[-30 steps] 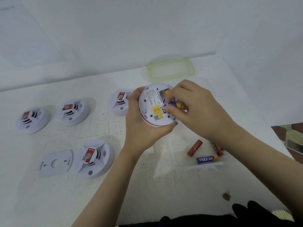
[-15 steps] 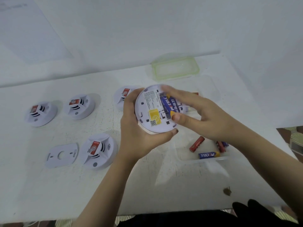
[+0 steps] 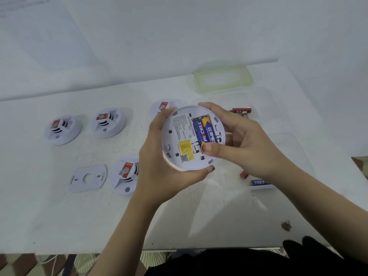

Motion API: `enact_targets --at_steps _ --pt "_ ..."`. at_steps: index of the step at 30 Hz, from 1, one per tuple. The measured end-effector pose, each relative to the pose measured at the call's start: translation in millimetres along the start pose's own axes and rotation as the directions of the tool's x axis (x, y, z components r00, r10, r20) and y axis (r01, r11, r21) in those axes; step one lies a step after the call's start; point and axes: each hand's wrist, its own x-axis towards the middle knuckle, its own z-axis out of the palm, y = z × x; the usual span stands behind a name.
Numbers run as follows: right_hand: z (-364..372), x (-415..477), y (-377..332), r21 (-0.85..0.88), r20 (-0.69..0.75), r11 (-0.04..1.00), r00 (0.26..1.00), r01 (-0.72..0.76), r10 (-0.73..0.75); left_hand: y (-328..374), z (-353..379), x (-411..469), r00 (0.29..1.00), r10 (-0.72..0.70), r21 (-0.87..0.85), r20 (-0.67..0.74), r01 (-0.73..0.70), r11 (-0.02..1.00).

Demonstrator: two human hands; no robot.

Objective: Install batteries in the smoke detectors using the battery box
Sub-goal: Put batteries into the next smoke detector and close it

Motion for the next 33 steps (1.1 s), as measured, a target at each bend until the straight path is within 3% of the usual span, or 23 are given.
enact_targets --at_steps 5,11,16,20,22,24,27,30,33 --pt "26.3 9.1 7.4 -0.019 -0.037 1.000 0.999 0.007 -0.008 -8.8 -22.2 -10.1 0.994 -0.112 -0.028 -0.005 0.112 0.993" --pt "68.2 26.0 17.0 -0.018 -0.045 1.000 0.999 -0.018 0.017 -23.3 -61.4 -16.0 0.996 -0.088 -0.026 -0.011 0.087 0.996" --pt "118.6 39.4 24.8 -0.257 -0.007 0.966 1.000 0.015 -0.018 -42.5 -107.8 -31.1 0.990 -0.136 0.029 -0.038 0.137 0.990" --pt "154.9 52.5 27.0 -0.314 0.029 0.948 0.998 0.056 -0.049 -62.2 -148.4 -49.3 0.981 -0.186 0.069 -0.050 0.189 0.980" --pt "171.7 60.5 35.8 -0.571 0.049 0.803 0.984 0.169 -0.172 -74.0 -170.4 -58.6 0.978 -0.200 0.095 -0.061 0.205 0.974" --pt "186.0 68.0 54.5 -0.821 0.124 0.518 0.961 0.239 -0.246 -86.9 -192.6 -67.9 0.974 -0.217 0.117 -0.073 0.224 0.967" --pt "208.7 76.4 74.3 -0.953 0.214 0.198 0.972 0.229 -0.092 -106.2 -223.2 -82.2 0.968 -0.237 0.136 -0.079 0.246 0.960" --pt "231.0 83.2 78.2 -0.961 0.277 0.028 0.958 0.275 0.075 -121.3 -244.2 -91.5 0.971 -0.229 0.147 -0.063 0.236 0.960" --pt "242.8 90.3 78.9 -0.964 0.240 -0.068 0.950 0.257 0.200 -137.2 -257.2 -98.4 0.975 -0.222 0.140 -0.032 0.224 0.964"
